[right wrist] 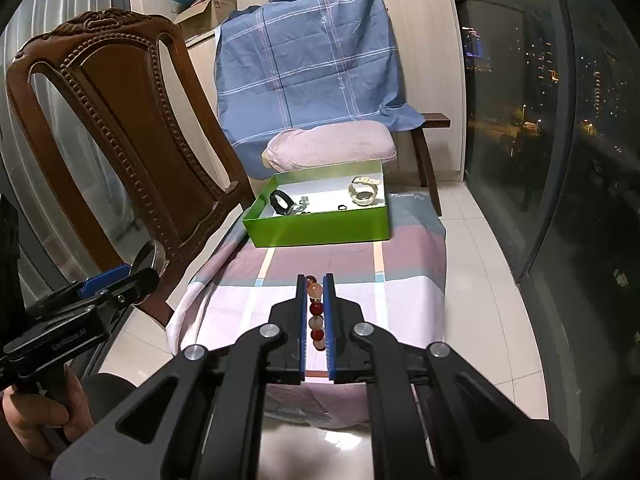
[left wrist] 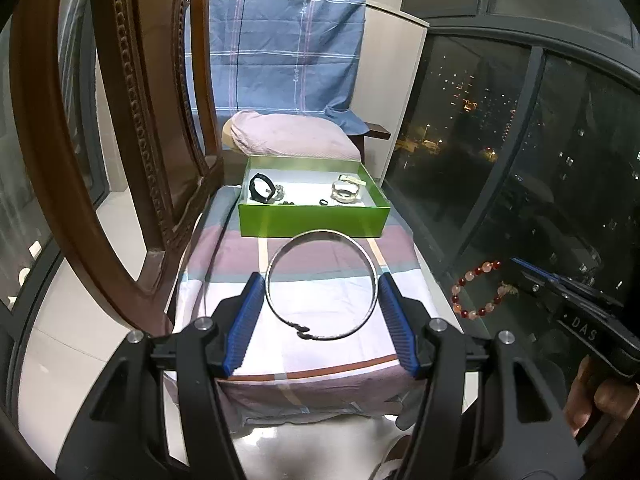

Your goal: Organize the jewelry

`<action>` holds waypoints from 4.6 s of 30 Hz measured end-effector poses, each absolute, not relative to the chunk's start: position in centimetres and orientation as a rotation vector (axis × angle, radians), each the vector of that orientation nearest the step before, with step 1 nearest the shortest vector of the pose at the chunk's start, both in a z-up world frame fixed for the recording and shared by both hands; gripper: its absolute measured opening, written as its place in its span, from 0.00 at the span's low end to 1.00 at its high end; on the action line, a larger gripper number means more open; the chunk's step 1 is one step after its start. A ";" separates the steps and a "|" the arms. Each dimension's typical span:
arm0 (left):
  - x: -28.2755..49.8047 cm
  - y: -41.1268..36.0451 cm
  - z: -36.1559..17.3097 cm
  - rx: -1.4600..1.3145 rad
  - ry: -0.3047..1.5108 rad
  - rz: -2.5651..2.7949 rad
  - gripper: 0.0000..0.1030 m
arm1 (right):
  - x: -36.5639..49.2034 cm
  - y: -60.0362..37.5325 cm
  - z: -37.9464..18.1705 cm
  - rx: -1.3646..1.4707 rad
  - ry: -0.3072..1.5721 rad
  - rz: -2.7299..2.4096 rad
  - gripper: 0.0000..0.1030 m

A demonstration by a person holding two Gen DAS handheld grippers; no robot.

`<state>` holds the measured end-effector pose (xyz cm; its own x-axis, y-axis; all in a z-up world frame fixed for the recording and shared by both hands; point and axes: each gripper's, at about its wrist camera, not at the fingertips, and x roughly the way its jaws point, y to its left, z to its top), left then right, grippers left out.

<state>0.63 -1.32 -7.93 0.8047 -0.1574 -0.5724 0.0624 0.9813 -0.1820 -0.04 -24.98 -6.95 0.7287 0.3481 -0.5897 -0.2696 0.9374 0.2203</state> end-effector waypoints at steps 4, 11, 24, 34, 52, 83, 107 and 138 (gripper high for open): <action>0.5 -1.4 -8.0 -0.156 0.628 -0.119 0.57 | -0.2 -24.9 -7.0 0.122 0.675 0.344 0.08; 1.5 -1.5 -8.8 -0.157 0.653 -0.124 0.57 | 0.5 -24.7 -7.8 0.124 0.699 0.348 0.08; 11.1 -1.9 -8.7 -0.149 0.682 -0.159 0.57 | 10.2 -22.7 -7.8 0.094 0.709 0.376 0.08; 23.2 -1.6 -7.8 -0.145 0.696 -0.167 0.57 | 22.0 -20.7 -6.4 0.097 0.695 0.389 0.08; 40.3 -0.8 -12.8 -0.126 0.875 -0.152 0.63 | 40.5 -17.3 -11.8 0.156 0.831 0.351 0.12; 2.6 -0.5 -7.4 -0.138 0.735 -0.033 0.96 | 3.8 -24.6 -4.6 0.104 0.688 0.201 0.97; 0.6 0.2 -4.8 -0.174 0.698 -0.005 0.96 | 0.7 -23.1 -3.2 0.064 0.648 0.224 0.97; 0.7 -1.0 -3.5 -0.100 0.654 0.014 0.96 | 0.7 -24.3 -2.9 0.072 0.639 0.202 0.97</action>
<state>0.70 -0.98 -3.50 0.7937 -0.0184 -0.6081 -0.0443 0.9951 -0.0881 0.74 -24.25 -2.87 0.7838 0.2092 -0.5847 -0.1650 0.9779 0.1286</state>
